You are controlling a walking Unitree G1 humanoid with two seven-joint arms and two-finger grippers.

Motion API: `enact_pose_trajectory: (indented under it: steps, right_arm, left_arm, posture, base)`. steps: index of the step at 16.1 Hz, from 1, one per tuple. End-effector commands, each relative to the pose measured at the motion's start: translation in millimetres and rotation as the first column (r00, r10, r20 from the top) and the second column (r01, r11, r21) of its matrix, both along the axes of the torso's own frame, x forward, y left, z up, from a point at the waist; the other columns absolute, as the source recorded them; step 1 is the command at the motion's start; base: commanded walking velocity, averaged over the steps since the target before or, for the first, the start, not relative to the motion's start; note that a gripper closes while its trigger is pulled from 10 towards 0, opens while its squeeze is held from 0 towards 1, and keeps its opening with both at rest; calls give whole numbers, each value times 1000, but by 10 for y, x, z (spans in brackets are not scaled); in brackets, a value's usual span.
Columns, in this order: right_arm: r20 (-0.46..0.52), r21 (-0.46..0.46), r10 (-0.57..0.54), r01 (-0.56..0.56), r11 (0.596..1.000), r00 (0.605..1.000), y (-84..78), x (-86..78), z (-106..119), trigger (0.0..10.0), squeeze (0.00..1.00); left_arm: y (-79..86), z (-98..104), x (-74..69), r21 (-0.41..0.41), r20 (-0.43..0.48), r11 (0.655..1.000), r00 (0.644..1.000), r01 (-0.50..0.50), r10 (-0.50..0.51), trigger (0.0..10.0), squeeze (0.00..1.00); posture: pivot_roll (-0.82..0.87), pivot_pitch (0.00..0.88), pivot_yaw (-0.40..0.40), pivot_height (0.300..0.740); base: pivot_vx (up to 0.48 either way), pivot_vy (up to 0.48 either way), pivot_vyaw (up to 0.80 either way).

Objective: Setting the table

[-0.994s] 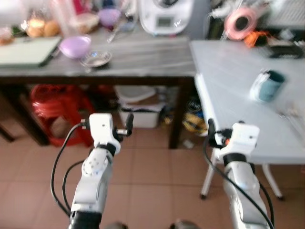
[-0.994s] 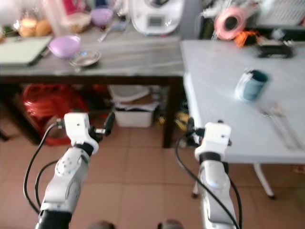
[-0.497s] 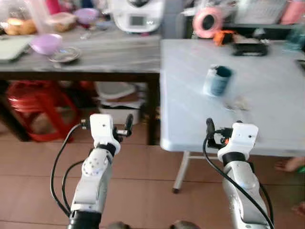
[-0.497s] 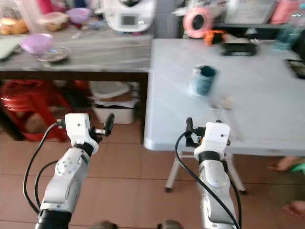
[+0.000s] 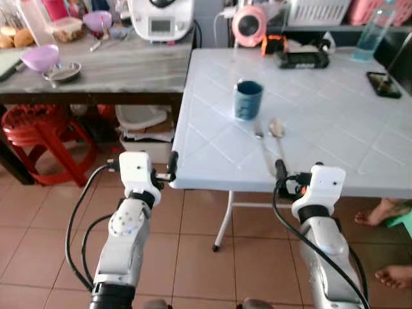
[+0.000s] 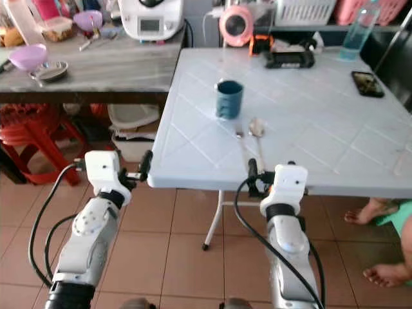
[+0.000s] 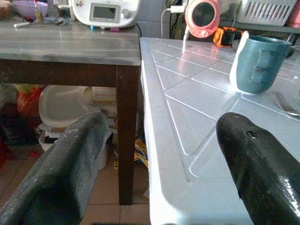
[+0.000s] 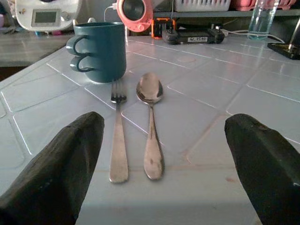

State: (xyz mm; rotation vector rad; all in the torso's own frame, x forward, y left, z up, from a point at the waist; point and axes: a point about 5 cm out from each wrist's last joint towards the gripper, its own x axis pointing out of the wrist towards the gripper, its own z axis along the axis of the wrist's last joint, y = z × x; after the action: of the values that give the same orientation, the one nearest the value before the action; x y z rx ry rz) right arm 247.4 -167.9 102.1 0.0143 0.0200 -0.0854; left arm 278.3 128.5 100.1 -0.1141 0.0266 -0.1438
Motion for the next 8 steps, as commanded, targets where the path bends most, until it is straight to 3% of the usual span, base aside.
enact_pose_trajectory:
  steps: [1,8]
  right_arm:
    - [13,10,28,-28,1000,1000,71,27,30,10000,0]
    - [13,1,42,-42,999,999,80,37,27,10000,0]
  left_arm:
    - [70,49,9,11,24,1000,1000,-8,8,10000,0]
    - [39,45,7,2,28,1000,1000,10,-10,10000,0]
  posture:
    - [-31,0,31,740]
    - [-36,0,33,740]
  base:
    - [285,0,0]
    - [425,0,0]
